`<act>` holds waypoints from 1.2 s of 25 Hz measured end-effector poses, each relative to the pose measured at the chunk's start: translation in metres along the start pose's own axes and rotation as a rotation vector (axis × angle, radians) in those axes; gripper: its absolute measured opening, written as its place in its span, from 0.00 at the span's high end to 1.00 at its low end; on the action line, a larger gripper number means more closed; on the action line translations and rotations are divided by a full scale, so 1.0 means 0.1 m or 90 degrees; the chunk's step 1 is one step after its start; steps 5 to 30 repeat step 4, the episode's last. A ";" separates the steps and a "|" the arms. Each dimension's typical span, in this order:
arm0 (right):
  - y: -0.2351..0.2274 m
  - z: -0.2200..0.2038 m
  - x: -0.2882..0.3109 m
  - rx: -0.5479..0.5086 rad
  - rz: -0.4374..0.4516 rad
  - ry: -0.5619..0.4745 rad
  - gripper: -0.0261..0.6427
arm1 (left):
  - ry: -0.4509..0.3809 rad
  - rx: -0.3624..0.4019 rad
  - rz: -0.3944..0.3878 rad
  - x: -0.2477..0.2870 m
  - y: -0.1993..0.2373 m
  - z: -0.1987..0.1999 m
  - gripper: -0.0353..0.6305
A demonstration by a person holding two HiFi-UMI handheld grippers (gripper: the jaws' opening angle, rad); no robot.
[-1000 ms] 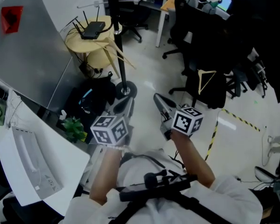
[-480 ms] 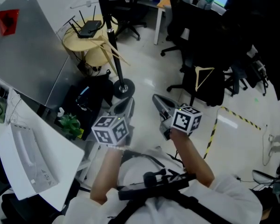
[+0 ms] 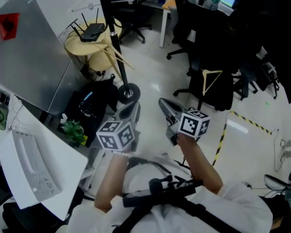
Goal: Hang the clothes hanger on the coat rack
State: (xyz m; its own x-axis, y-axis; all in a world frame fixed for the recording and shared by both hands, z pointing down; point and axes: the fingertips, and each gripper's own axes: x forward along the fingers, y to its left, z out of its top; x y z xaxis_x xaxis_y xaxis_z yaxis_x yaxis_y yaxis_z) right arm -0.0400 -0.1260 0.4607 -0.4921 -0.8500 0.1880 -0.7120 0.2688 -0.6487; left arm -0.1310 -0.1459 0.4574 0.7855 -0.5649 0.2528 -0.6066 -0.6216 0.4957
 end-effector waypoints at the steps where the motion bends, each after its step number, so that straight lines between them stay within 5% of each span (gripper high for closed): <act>1: -0.01 0.00 0.00 -0.001 -0.001 0.000 0.95 | 0.000 0.000 0.000 0.00 0.00 0.00 0.96; 30: -0.05 0.00 -0.01 -0.002 -0.006 0.001 0.95 | 0.001 0.001 -0.001 0.02 0.00 0.01 0.96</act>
